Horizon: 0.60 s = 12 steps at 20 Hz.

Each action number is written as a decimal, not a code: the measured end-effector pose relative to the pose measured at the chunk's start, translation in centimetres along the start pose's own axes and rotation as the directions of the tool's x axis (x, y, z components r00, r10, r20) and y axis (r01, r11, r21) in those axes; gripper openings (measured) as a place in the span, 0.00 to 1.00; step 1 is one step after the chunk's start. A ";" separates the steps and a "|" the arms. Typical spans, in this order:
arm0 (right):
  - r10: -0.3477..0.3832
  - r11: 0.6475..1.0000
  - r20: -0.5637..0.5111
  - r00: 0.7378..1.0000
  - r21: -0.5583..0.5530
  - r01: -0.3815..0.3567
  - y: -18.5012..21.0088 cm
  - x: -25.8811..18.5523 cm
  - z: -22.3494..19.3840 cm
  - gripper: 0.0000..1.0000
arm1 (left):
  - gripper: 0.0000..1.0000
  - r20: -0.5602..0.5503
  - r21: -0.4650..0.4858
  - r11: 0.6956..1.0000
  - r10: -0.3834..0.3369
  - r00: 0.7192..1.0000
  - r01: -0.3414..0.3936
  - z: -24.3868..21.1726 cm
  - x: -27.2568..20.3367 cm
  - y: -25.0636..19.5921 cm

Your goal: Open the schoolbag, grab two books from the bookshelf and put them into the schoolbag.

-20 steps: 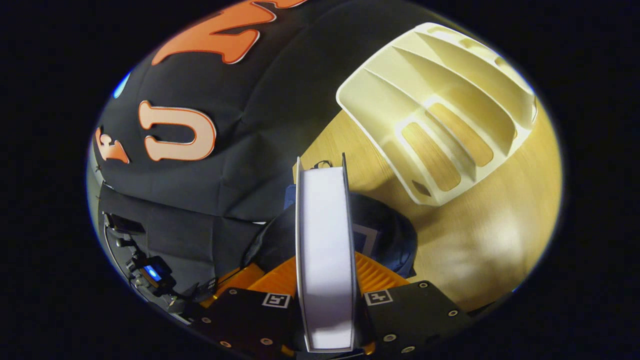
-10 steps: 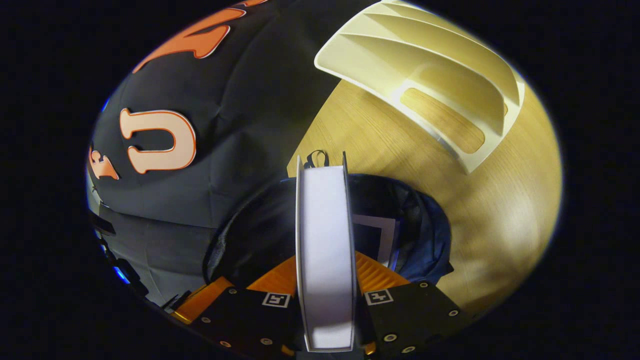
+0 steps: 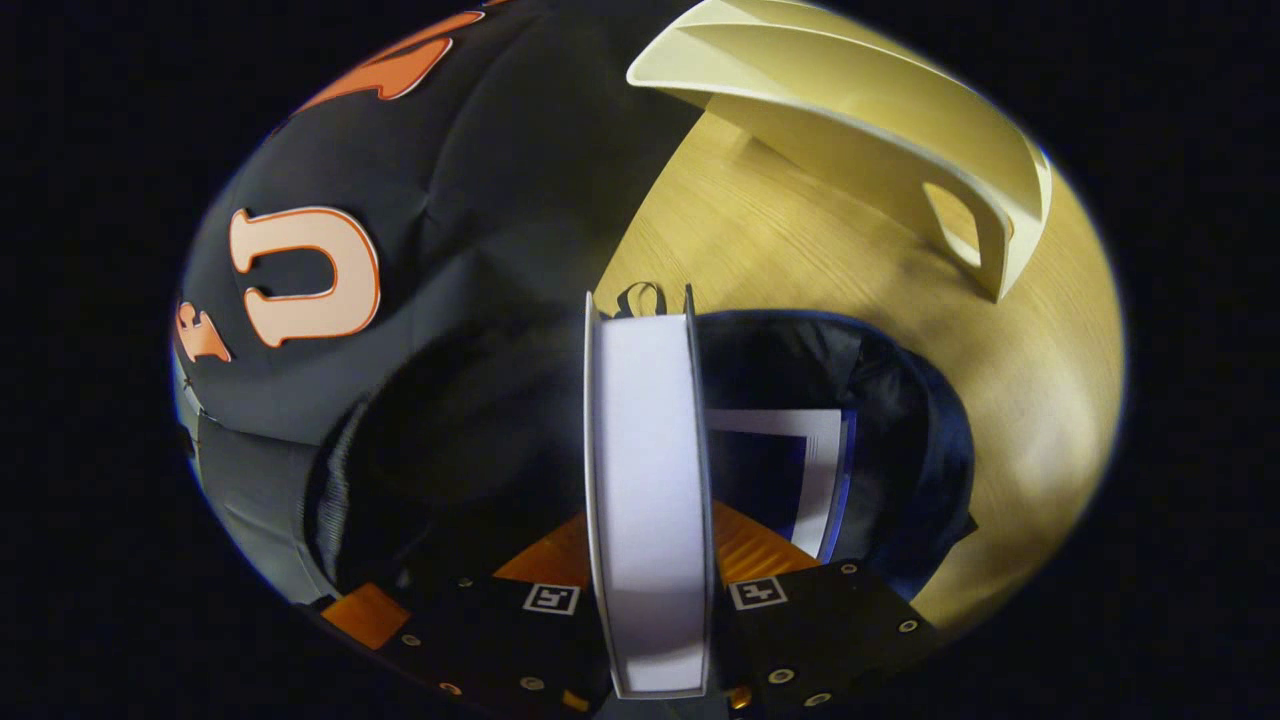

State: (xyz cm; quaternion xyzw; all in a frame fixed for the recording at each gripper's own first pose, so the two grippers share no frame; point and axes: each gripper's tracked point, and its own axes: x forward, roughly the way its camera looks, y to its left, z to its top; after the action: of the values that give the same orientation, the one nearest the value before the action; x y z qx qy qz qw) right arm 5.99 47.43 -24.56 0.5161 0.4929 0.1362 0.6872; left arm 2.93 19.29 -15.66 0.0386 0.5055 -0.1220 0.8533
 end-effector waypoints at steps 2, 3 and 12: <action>0.012 1.000 -0.019 1.000 0.016 -0.012 0.2 0.5 -0.8 0.40 | 0.00 0.009 0.010 1.000 0.011 1.000 -0.011 -0.1 0.2 0.5; 0.018 1.000 -0.018 1.000 0.019 -0.017 0.3 0.8 -1.0 0.40 | 0.00 0.011 0.010 1.000 0.011 1.000 -0.011 0.0 0.0 0.6; -0.029 0.998 -0.118 0.993 0.056 0.036 -0.9 0.9 -2.4 0.51 | 0.00 0.017 -0.030 0.999 0.013 1.000 -0.013 -0.4 -0.4 1.6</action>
State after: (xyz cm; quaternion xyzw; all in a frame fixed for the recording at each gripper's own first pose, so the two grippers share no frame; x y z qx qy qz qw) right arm 4.15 49.06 -25.81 0.5188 0.5446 0.1405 0.6438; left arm 2.79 21.01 -15.59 0.0281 0.4997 -0.1093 0.8588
